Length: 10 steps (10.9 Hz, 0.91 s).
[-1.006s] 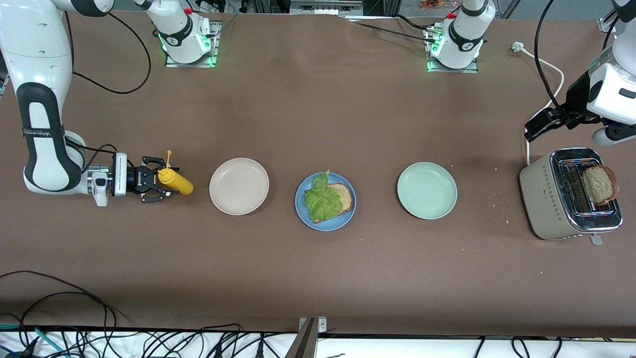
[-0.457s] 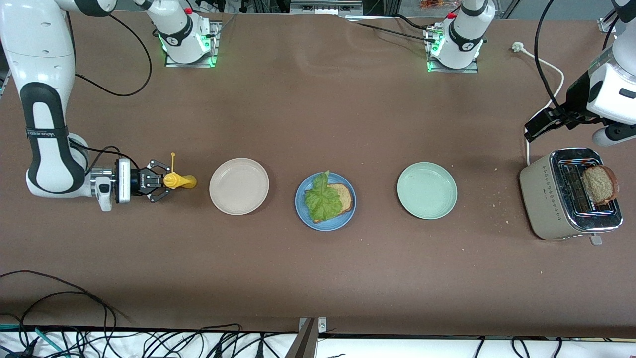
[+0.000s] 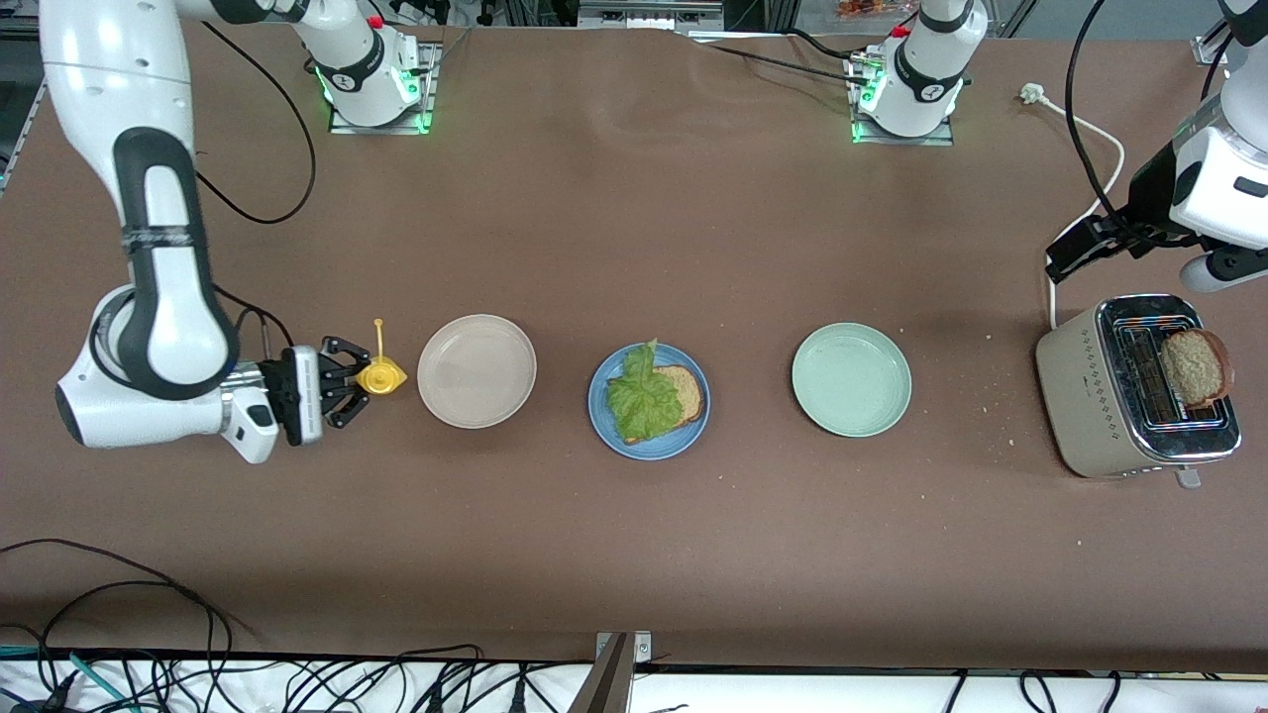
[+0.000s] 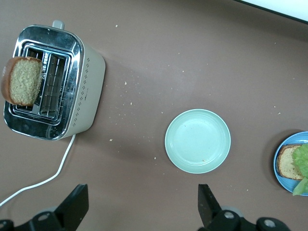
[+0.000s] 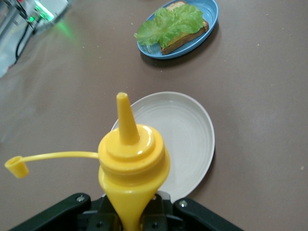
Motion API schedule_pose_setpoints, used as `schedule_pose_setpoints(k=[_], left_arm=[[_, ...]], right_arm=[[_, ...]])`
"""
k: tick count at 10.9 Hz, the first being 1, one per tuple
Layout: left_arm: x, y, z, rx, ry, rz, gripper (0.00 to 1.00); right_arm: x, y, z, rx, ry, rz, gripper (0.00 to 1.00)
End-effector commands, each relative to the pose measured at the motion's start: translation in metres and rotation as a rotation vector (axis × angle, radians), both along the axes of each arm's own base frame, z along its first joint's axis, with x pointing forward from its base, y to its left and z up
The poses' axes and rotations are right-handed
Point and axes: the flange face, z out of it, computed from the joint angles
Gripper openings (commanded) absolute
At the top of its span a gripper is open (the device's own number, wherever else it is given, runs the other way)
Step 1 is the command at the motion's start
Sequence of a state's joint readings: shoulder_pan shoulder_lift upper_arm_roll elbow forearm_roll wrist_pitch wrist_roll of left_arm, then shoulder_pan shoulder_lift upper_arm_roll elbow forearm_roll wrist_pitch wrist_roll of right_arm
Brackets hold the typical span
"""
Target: Make sandwich in blue plate with both arms
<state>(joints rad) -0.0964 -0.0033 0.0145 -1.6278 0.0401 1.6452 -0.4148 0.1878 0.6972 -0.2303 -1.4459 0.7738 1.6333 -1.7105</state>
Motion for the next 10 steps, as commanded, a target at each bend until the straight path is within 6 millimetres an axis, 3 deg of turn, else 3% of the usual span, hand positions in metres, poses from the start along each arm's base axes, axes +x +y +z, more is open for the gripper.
schedule_pose_setpoints(k=[1, 3, 7, 9, 10], left_arm=[[0.001, 0.004, 0.004, 0.019, 0.004, 0.000, 1.00], [0.002, 0.010, 0.004, 0.017, 0.003, 0.011, 1.00], [0.002, 0.009, 0.005, 0.015, 0.000, 0.009, 1.00], [0.002, 0.005, 0.005, 0.015, 0.000, 0.003, 1.00], [0.002, 0.004, 0.006, 0.014, -0.002, 0.002, 1.00]], right_arm=[[0.015, 0.091, 0.045, -0.278, -0.065, 0.068, 0.01], [0.002, 0.170, 0.054, -0.447, -0.140, 0.089, 0.01], [-0.041, 0.299, 0.056, -0.768, -0.394, 0.184, 0.01], [-0.072, 0.346, 0.045, -0.917, -0.477, 0.211, 0.01], [-0.082, 0.361, 0.031, -0.998, -0.534, 0.280, 0.01]])
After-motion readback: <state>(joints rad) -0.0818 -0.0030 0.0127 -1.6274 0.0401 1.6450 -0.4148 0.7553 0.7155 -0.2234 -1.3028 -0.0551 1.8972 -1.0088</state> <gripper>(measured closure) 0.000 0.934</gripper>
